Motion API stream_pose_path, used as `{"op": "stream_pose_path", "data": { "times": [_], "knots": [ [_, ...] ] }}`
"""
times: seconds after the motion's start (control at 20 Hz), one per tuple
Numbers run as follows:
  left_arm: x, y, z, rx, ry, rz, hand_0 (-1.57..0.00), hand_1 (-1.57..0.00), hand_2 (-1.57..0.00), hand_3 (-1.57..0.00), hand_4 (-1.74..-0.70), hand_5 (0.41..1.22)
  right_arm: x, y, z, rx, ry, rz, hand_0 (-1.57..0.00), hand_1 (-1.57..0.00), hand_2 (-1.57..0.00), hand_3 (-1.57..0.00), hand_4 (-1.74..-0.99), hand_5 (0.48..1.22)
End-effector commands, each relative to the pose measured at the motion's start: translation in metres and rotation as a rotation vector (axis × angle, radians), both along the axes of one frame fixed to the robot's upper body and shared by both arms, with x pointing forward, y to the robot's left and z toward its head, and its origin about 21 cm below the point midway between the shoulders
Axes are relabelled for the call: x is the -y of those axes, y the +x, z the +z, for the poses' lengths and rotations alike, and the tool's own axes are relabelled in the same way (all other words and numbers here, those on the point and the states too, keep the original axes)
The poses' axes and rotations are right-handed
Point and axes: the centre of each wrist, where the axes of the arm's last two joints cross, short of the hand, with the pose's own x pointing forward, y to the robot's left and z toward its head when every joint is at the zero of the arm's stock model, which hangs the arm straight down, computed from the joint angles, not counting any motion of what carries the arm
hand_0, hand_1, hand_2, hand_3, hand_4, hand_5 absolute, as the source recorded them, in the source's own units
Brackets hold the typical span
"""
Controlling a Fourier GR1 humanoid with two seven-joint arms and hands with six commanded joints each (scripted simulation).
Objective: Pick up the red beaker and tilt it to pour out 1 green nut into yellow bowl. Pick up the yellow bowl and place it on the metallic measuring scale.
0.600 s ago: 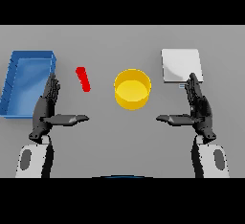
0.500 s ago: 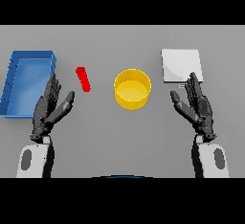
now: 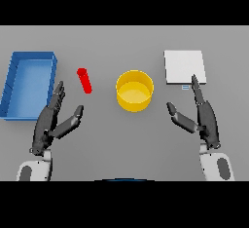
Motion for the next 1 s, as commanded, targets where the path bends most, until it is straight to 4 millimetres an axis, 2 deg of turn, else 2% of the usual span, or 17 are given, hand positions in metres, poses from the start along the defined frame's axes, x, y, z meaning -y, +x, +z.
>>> {"op": "stream_pose_path", "data": {
  "times": [0.0,0.1,0.25,0.4,0.65,0.8,0.95],
  "knots": [
    [0.003,0.000,0.002,-0.011,0.002,-0.011,0.00,0.00,0.00,0.00,-1.14,0.655,0.000,0.000,0.002,-0.006,0.017,0.009,0.00,0.00,0.00,0.00,-1.103,0.592],
    [0.007,0.005,0.002,-0.045,0.006,-0.009,0.00,0.00,0.00,0.00,-1.14,0.650,-0.003,0.001,0.003,-0.008,0.021,0.025,0.00,0.00,0.00,0.00,-1.131,0.607],
    [0.007,0.016,-0.008,-0.081,0.019,-0.012,0.00,0.00,0.00,0.00,-1.14,0.647,0.001,0.000,0.005,-0.005,0.054,0.049,0.00,0.00,0.00,0.00,-1.180,0.627],
    [-0.001,0.042,-0.019,-0.109,0.018,0.001,0.00,0.00,0.00,0.00,-1.17,0.648,0.000,0.002,0.002,-0.020,0.081,0.061,0.00,0.00,0.00,0.00,-1.209,0.627],
    [0.003,0.074,-0.035,-0.119,0.039,-0.026,0.00,0.00,0.00,0.00,-1.18,0.637,0.000,-0.001,0.003,-0.010,0.091,0.063,0.00,0.00,0.00,0.00,-1.229,0.626],
    [0.007,0.090,-0.035,-0.106,0.049,-0.051,0.00,0.00,0.00,0.00,-1.19,0.641,0.001,0.006,0.003,-0.027,0.071,0.056,0.00,0.00,0.00,0.00,-1.222,0.626],
    [0.014,0.103,-0.035,-0.084,0.068,-0.055,0.00,0.00,0.00,0.00,-1.20,0.654,0.000,0.002,0.002,-0.027,0.095,0.060,0.00,0.00,0.00,0.00,-1.229,0.628]
  ]
}}
